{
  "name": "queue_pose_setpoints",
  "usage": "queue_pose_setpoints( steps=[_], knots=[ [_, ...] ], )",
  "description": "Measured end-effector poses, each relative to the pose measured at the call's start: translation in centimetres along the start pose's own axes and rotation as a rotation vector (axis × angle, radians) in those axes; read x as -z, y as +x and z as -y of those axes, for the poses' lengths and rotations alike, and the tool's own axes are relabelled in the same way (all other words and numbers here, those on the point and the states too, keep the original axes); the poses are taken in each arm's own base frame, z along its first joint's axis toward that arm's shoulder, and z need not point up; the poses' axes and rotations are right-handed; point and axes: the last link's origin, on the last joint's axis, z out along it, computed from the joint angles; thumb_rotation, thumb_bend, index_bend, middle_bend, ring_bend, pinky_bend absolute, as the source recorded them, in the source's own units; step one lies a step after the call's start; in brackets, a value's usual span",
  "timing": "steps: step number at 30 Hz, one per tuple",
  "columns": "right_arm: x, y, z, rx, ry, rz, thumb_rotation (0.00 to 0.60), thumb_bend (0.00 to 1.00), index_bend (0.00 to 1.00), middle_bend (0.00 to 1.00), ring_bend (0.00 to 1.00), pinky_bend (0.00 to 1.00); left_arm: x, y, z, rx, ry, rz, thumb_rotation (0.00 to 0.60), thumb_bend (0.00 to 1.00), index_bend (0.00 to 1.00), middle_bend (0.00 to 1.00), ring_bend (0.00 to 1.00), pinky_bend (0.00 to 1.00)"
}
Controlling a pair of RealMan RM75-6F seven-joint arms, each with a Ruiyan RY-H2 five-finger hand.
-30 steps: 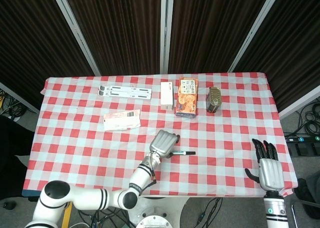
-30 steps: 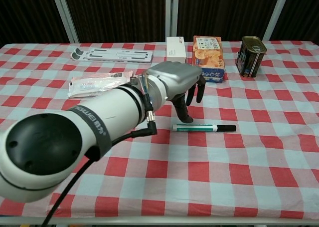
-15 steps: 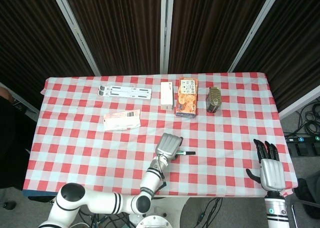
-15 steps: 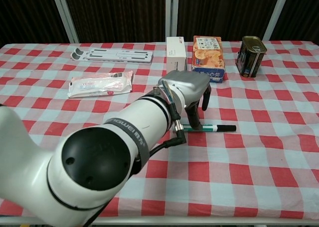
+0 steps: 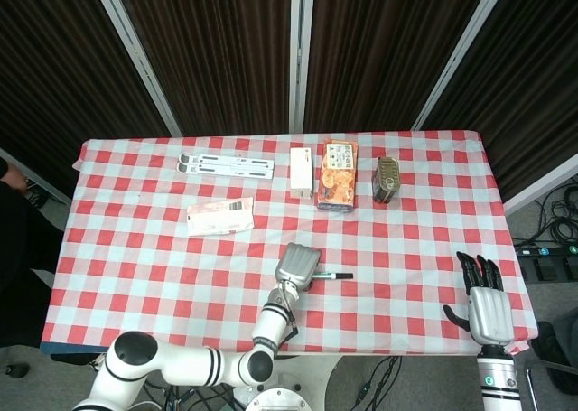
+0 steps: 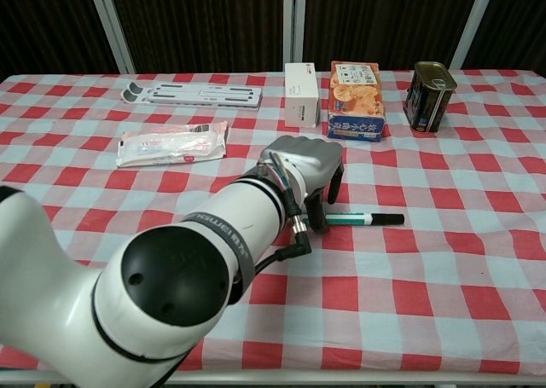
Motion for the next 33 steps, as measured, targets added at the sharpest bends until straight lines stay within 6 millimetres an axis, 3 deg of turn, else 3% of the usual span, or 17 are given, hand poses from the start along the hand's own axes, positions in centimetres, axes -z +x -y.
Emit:
queue_pose_setpoints(
  steps=[20, 33],
  knots=[
    [-0.1, -0.1, -0.1, -0.001, -0.004, 0.003, 0.6, 0.06, 0.05, 0.1, 0.0, 0.0, -0.3, -0.6, 0.4, -0.017, 0.018, 0.028, 0.6, 0.32, 0.52, 0.57, 0.96, 0.9],
    [-0.5, 0.0, 0.7, 0.001, 0.031, 0.001, 0.6, 0.06, 0.06, 0.12, 0.0, 0.0, 0.1, 1.1, 0.6, -0.01, -0.009, -0.027, 0.6, 0.42, 0.55, 0.6, 0.96, 0.9]
  ],
)
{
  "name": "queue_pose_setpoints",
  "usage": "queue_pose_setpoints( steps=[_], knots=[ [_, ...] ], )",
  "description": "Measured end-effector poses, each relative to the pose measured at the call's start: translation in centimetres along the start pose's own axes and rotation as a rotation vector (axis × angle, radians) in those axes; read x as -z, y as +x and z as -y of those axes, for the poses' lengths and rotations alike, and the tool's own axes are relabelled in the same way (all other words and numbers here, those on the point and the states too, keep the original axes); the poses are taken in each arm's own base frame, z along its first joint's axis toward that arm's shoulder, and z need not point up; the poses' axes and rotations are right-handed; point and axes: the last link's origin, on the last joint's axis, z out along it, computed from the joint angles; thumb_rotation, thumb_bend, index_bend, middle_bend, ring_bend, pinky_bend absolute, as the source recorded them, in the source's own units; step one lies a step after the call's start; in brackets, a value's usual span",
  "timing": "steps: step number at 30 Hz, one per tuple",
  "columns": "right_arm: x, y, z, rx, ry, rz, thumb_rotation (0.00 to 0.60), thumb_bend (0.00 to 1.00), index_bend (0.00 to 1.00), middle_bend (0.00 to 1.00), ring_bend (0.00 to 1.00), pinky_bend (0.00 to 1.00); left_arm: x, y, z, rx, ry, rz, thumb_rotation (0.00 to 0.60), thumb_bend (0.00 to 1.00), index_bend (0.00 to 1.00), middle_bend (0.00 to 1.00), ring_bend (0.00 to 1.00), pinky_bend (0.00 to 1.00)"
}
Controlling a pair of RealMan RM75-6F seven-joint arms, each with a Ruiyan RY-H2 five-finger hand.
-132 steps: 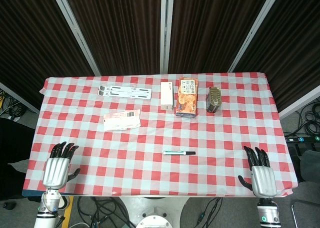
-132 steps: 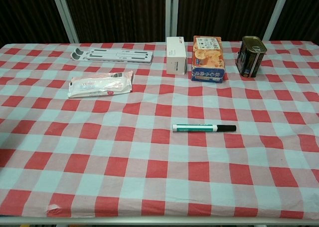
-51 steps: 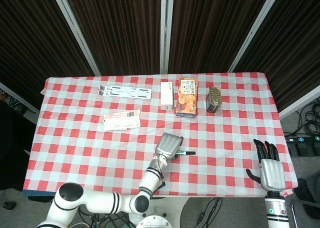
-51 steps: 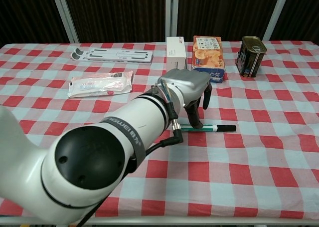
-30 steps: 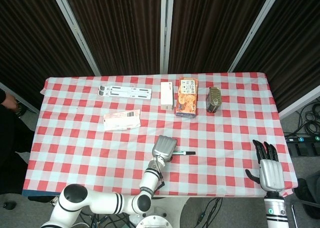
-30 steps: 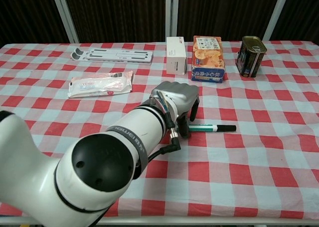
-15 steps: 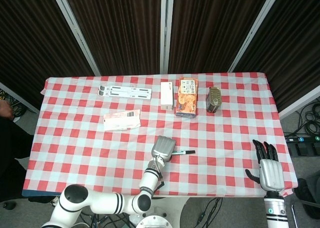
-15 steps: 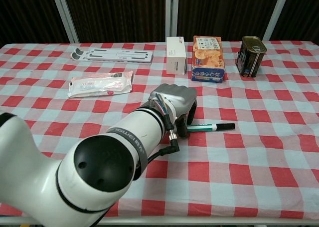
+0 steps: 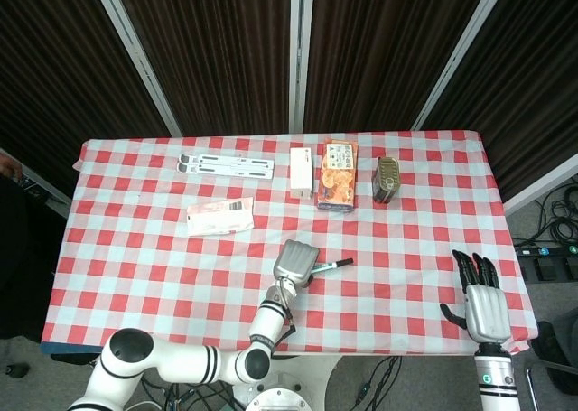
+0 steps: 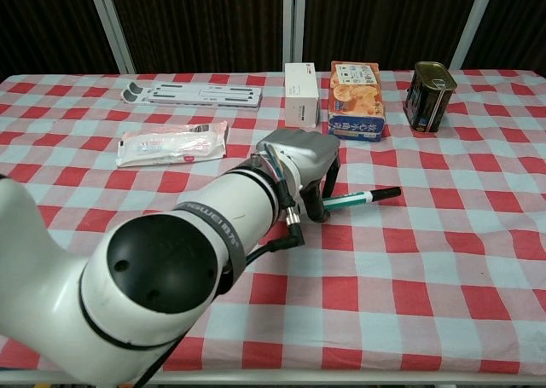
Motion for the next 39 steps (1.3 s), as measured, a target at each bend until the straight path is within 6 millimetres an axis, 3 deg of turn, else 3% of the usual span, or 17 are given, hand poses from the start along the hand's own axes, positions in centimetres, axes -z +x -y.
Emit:
queue_pose_setpoints(
  steps=[6, 10, 18, 27, 39],
  knots=[
    [-1.6, 0.1, 1.2, 0.018, 0.051, -0.005, 0.6, 0.07, 0.11, 0.16, 0.0, 0.0, -0.2, 0.8, 1.3, -0.069, -0.048, -0.045, 0.6, 0.42, 0.56, 0.61, 0.95, 0.89],
    [-3.6, 0.5, 2.9, 0.033, 0.101, -0.016, 0.6, 0.08, 0.19, 0.21, 0.0, 0.0, -0.3, 1.4, 2.2, -0.053, -0.061, -0.07, 0.6, 0.42, 0.56, 0.61, 0.96, 0.89],
    [-7.3, 0.2, 8.0, 0.082, 0.234, 0.023, 0.6, 0.12, 0.34, 0.3, 0.03, 0.0, -0.1, 3.0, 3.4, -0.06, -0.139, -0.148, 0.6, 0.42, 0.57, 0.62, 0.96, 0.89],
    [-9.4, -2.3, 14.9, 0.126, 0.36, 0.09, 0.6, 0.14, 0.42, 0.36, 0.08, 0.02, 0.5, 3.8, 4.2, -0.055, -0.178, -0.164, 0.6, 0.42, 0.57, 0.62, 0.96, 0.89],
    [-10.7, -3.7, 17.2, 0.114, 0.375, 0.049, 0.6, 0.15, 0.5, 0.42, 0.14, 0.07, 1.0, 3.9, 4.2, -0.048, -0.185, -0.161, 0.6, 0.42, 0.57, 0.62, 0.96, 0.89]
  ],
)
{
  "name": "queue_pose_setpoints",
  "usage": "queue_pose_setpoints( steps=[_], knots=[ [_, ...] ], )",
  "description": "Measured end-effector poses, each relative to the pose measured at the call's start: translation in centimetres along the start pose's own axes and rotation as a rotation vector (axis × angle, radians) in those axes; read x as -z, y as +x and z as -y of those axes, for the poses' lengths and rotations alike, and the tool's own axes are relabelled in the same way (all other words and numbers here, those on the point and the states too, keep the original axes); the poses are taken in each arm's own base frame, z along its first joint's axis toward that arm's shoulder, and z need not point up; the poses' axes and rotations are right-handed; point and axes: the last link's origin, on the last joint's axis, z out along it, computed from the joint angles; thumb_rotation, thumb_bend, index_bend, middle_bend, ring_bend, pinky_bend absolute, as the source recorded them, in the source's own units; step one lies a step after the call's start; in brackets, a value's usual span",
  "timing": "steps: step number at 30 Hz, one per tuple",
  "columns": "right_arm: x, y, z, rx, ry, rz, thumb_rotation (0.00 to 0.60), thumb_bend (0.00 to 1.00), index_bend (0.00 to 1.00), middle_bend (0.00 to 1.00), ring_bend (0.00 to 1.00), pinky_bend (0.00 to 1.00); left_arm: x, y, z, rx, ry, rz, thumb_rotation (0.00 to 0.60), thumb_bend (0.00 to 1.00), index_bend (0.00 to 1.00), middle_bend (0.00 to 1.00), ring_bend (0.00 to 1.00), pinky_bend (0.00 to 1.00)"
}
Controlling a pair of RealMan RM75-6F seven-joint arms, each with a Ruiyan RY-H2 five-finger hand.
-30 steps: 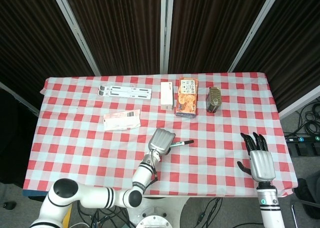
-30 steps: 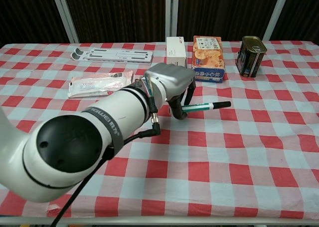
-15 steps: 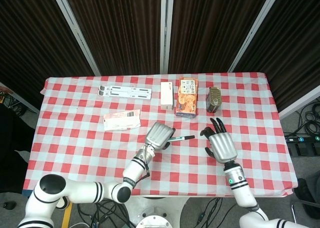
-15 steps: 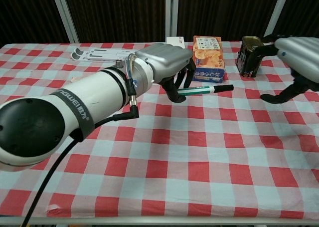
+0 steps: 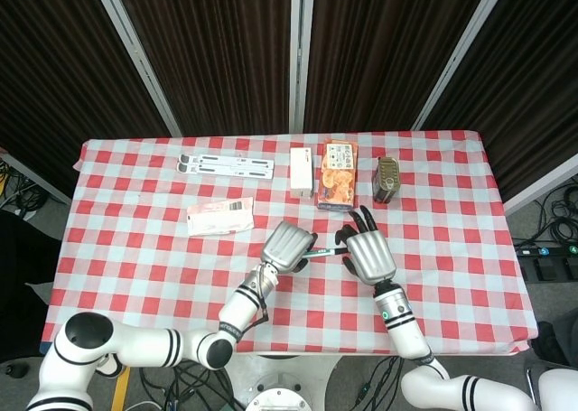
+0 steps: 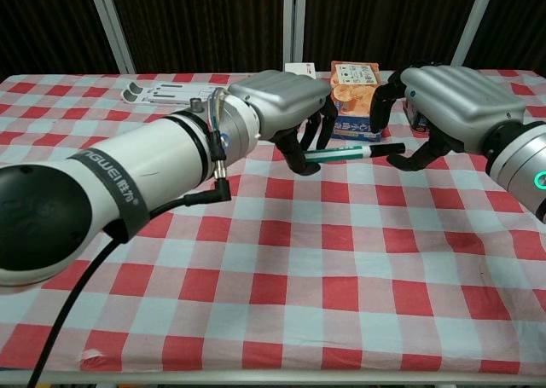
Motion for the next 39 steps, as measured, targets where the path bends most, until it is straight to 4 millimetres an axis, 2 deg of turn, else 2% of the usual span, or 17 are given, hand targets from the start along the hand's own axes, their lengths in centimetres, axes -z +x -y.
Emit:
queue_pose_setpoints(
  steps=[3, 18, 39],
  knots=[
    [0.0, -0.1, 0.08, -0.004, 0.0, -0.009, 0.6, 0.16, 0.52, 0.44, 0.16, 0.1, 0.04, 0.03, -0.11, -0.003, -0.002, -0.001, 0.6, 0.42, 0.57, 0.62, 0.96, 0.89],
    [-0.38, -0.64, -0.05, -0.013, -0.009, 0.005, 0.6, 0.16, 0.55, 0.48, 0.18, 0.11, 0.06, 0.23, -0.35, 0.008, -0.003, -0.005, 0.6, 0.42, 0.57, 0.62, 0.96, 0.89],
    [-0.58, -0.94, 0.15, -0.027, -0.024, -0.018, 0.6, 0.27, 0.75, 0.64, 0.3, 0.18, 0.25, 0.2, -0.21, 0.016, -0.004, -0.004, 0.6, 0.42, 0.57, 0.62, 0.96, 0.89]
  ],
)
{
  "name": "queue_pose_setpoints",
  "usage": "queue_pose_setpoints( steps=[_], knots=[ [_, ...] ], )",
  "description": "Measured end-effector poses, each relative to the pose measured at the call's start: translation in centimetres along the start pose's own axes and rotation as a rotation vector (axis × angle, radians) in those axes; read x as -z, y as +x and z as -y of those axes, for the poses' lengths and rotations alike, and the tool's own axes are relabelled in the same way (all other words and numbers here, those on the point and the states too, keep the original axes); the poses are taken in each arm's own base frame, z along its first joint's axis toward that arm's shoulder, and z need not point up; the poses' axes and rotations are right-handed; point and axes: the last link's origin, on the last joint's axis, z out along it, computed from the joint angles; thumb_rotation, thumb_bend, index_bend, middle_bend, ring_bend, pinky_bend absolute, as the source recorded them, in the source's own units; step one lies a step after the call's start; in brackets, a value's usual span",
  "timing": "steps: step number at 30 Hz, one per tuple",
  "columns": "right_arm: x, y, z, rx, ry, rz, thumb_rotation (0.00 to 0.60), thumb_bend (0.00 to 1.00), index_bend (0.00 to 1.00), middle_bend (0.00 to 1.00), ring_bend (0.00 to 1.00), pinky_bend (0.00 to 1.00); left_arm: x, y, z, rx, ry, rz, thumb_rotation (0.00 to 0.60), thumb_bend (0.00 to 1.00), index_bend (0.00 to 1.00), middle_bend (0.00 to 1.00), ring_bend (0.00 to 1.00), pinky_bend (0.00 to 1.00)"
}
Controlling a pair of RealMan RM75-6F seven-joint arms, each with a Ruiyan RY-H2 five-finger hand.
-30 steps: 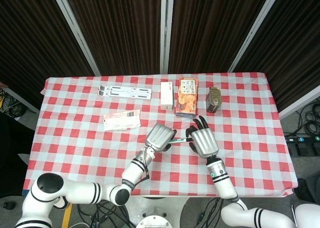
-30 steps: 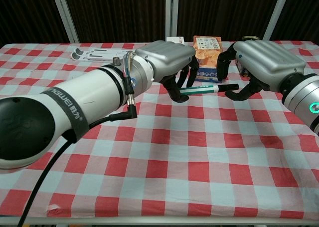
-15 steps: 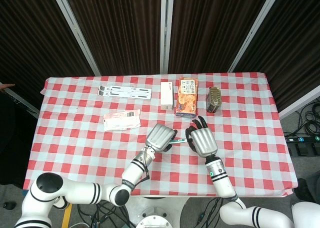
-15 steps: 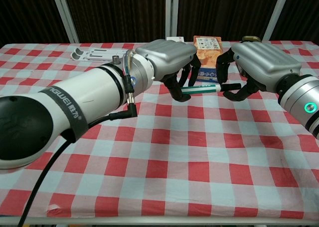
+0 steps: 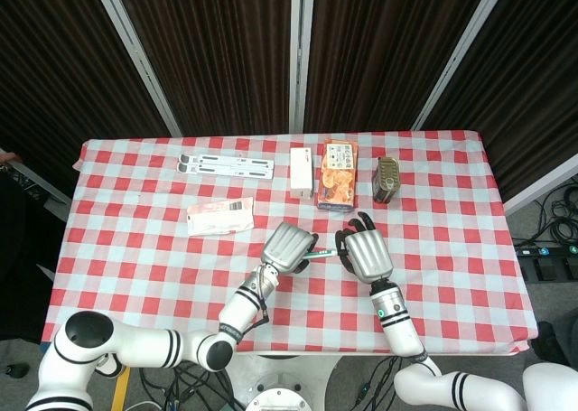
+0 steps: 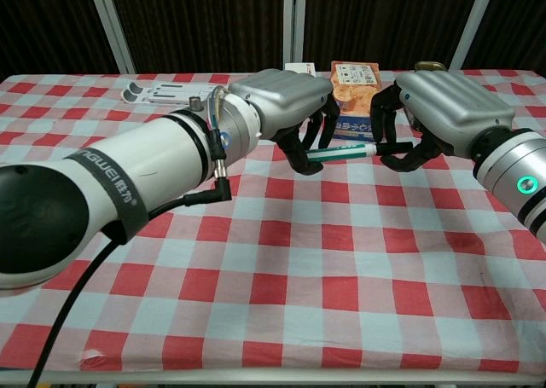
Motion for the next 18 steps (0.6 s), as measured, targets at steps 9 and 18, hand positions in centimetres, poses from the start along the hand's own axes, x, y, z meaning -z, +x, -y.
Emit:
queue_pose_setpoints(
  steps=[9, 18],
  knots=[
    [0.5, -0.2, -1.4, 0.006, -0.036, -0.004, 0.6, 0.28, 0.78, 0.66, 0.32, 0.19, 0.4, -0.2, 1.2, -0.011, 0.023, 0.004, 0.6, 0.42, 0.57, 0.62, 0.96, 0.89],
    [1.5, -1.4, -4.5, 0.003, -0.118, 0.027, 0.6, 0.28, 0.79, 0.65, 0.32, 0.19, 1.4, -2.3, 5.4, -0.042, 0.097, 0.02, 0.6, 0.41, 0.56, 0.62, 0.96, 0.89]
  ],
)
